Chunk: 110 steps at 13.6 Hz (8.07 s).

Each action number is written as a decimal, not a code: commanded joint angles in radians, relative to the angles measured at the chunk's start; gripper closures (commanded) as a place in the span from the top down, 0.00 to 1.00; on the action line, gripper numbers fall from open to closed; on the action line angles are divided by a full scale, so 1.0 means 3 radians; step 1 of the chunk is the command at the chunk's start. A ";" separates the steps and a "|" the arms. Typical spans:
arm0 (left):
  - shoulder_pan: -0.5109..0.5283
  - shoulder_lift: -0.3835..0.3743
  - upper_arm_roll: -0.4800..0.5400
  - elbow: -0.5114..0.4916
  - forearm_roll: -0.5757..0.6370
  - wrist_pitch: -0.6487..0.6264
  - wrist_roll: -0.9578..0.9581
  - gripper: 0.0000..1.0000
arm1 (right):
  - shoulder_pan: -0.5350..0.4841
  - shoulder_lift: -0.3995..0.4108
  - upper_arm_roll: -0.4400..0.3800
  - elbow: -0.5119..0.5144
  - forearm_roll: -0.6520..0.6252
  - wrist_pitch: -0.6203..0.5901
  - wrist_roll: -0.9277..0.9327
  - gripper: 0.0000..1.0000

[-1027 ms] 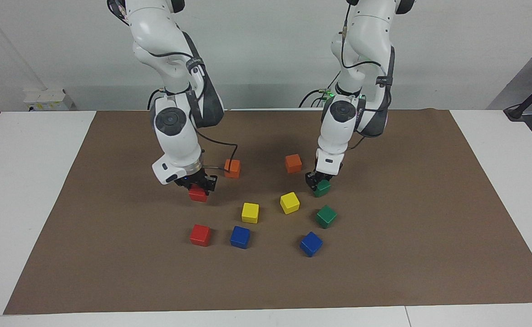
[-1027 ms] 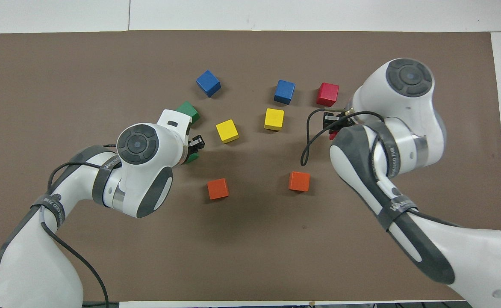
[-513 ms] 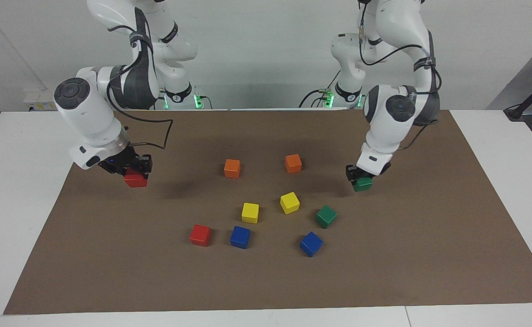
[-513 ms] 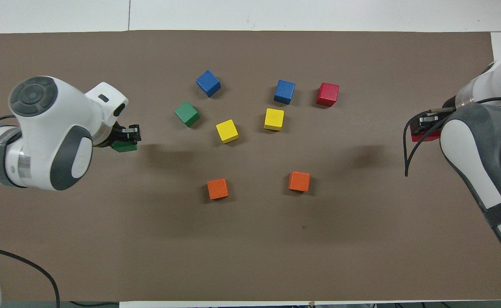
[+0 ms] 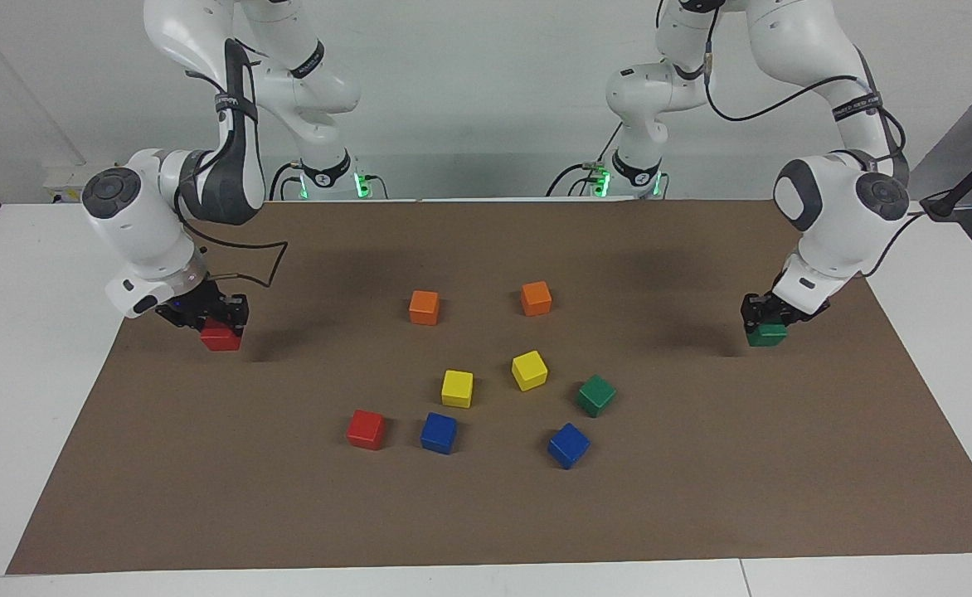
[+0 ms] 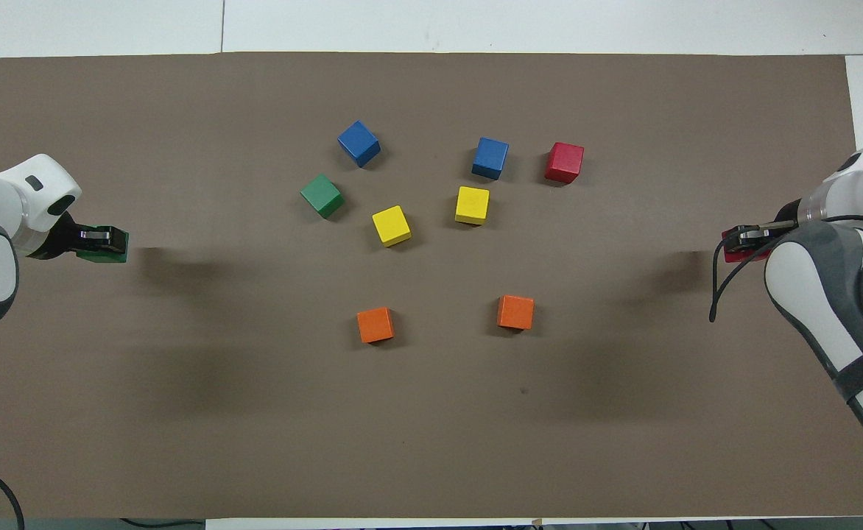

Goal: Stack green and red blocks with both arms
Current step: 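Carry the green cube outward with the left gripper while the right carries red, then set down the green cube with the left gripper while the right sets red, then reach the left gripper to the other green cube while the right reaches red, then lift the green cube with the left gripper while the right gripper lifts red, then carry the green cube over the placed green cube while the right carries red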

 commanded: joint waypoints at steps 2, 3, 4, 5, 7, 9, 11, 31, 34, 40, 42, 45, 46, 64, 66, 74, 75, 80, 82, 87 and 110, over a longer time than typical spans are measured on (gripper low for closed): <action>0.0098 -0.0005 -0.0044 -0.0476 0.0052 0.0776 0.0006 0.00 | -0.0056 -0.0116 0.0048 -0.0347 -0.0027 0.0373 -0.0112 0.00; 0.0133 0.0030 -0.0044 -0.0487 0.0052 0.0839 0.0006 0.00 | -0.0056 -0.0101 0.0048 -0.0368 -0.0027 0.0424 -0.0112 0.00; 0.0144 0.0046 -0.0044 -0.0487 0.0052 0.0860 0.0006 0.00 | -0.0056 -0.0081 0.0048 -0.0404 -0.0027 0.0496 -0.0112 0.00; 0.0139 0.0071 -0.0044 -0.0492 0.0052 0.0880 0.0006 0.00 | -0.0056 -0.0065 0.0053 -0.0435 -0.0027 0.0577 -0.0107 0.00; 0.0139 0.0179 -0.0044 -0.0543 0.0052 0.1114 0.0021 0.00 | -0.0051 -0.0004 0.0053 -0.0460 -0.0027 0.0685 -0.0107 0.00; 0.0118 0.0184 -0.0044 -0.0630 0.0058 0.1253 0.0031 0.55 | -0.0046 0.0047 0.0053 -0.0486 -0.0027 0.0813 -0.0102 0.00; 0.0082 0.0164 -0.0049 -0.0630 0.0058 0.1198 0.0026 1.00 | -0.0041 0.0098 0.0053 -0.0496 -0.0027 0.0829 -0.0091 0.00; -0.1344 0.0373 -0.0070 0.0137 -0.0096 0.0936 -0.4253 1.00 | -0.0025 -0.0003 0.0053 -0.0017 -0.0017 0.0100 -0.0066 1.00; -0.1436 0.0659 -0.0065 0.0381 -0.0060 0.0972 -0.4402 1.00 | 0.0056 0.0093 0.0083 0.0581 0.0008 -0.0392 0.0209 1.00; -0.1436 0.0884 -0.0080 0.1107 -0.0045 -0.0014 -0.4341 1.00 | 0.0746 0.0491 0.0083 0.1329 -0.0160 -0.0603 0.1344 1.00; -0.1472 0.0966 -0.0080 0.1170 -0.0050 -0.0040 -0.4351 1.00 | 0.0895 0.0660 0.0083 0.1431 -0.0165 -0.0517 0.1661 1.00; -0.1538 0.1104 -0.0075 0.1384 -0.0086 -0.0122 -0.4361 1.00 | 0.0997 0.0962 0.0083 0.1554 -0.0160 -0.0322 0.1871 1.00; -0.1579 0.1160 -0.0075 0.1410 -0.0106 -0.0173 -0.4366 1.00 | 0.1043 0.1064 0.0083 0.1666 -0.0160 -0.0286 0.1938 1.00; -0.1615 0.1171 -0.0065 0.1139 -0.0075 0.0129 -0.4371 0.82 | 0.1192 0.1919 0.0089 0.2562 -0.0119 -0.0117 0.2118 1.00; -0.1615 0.1166 -0.0070 0.1139 -0.0075 0.0134 -0.4377 0.67 | 0.1182 0.1904 0.0089 0.2485 -0.0109 -0.0107 0.2118 1.00; -0.1636 0.1166 -0.0065 0.1180 -0.0070 0.0108 -0.4366 0.00 | 0.1161 0.1735 0.0094 0.2005 -0.0099 0.0128 0.2112 1.00; -0.1636 0.1166 -0.0065 0.1180 -0.0070 0.0088 -0.4361 0.00 | 0.1156 0.1720 0.0094 0.1943 -0.0099 0.0199 0.2118 1.00; -0.1590 0.1023 -0.0070 0.1339 0.0119 -0.0270 -0.4112 0.00 | 0.1156 0.1684 0.0094 0.1810 -0.0099 0.0348 0.2118 0.98; -0.1503 0.0814 -0.0044 0.1303 0.0114 -0.0438 -0.3663 0.00 | 0.1156 0.1673 0.0089 0.1820 -0.0099 0.0287 0.2118 0.11; -0.0937 0.0298 -0.0044 0.1140 0.0109 -0.1093 -0.1635 0.00 | 0.1070 0.1495 0.0058 0.2075 -0.0160 -0.0244 0.1929 0.00; 0.0139 -0.0102 -0.0050 -0.0467 0.0078 0.0645 -0.0015 0.00 | 0.0149 -0.0019 0.0058 0.0169 -0.0150 0.0082 0.0129 0.00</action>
